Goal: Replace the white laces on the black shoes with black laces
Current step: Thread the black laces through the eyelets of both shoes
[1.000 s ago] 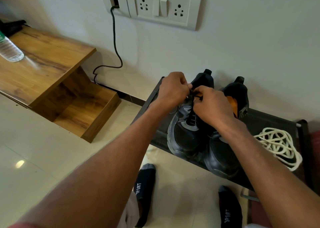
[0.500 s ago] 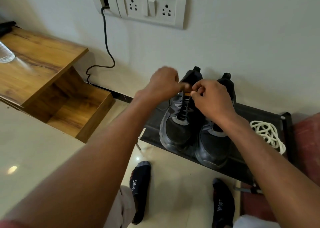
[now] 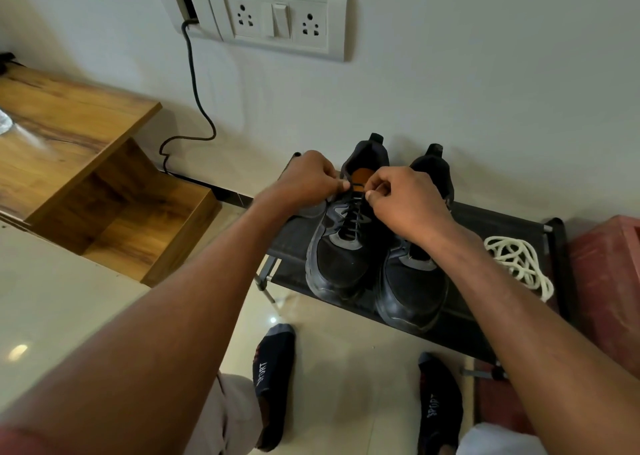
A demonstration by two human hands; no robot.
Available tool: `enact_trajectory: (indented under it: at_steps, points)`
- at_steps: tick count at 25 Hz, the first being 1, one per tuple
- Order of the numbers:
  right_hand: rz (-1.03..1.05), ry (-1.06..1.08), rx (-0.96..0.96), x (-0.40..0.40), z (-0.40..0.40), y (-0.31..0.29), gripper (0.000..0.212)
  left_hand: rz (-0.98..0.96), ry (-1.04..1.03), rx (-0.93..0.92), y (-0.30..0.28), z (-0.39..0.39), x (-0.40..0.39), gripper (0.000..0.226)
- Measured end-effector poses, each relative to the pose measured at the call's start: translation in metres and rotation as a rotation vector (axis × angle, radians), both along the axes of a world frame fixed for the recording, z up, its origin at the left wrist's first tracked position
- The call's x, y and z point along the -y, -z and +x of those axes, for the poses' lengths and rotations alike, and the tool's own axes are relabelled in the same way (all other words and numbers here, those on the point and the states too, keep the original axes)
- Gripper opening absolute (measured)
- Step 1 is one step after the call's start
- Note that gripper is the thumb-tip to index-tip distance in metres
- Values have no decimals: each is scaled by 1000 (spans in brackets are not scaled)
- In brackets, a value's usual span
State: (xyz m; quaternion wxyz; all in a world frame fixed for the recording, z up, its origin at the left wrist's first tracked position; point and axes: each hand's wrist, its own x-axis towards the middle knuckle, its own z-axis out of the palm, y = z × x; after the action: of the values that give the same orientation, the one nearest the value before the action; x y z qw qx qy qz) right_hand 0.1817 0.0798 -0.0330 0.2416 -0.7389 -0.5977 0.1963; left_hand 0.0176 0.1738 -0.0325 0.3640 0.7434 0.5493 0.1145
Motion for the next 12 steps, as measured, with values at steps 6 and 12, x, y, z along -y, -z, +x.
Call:
enact_trajectory:
  at_steps: [6,12]
  points:
    - [12,4,-6,0,-1,1,10,40,-114,56,-5,2,-4,32]
    - [28,0,3,1,0,0,22,15,-183,915,-57,5,-1,17]
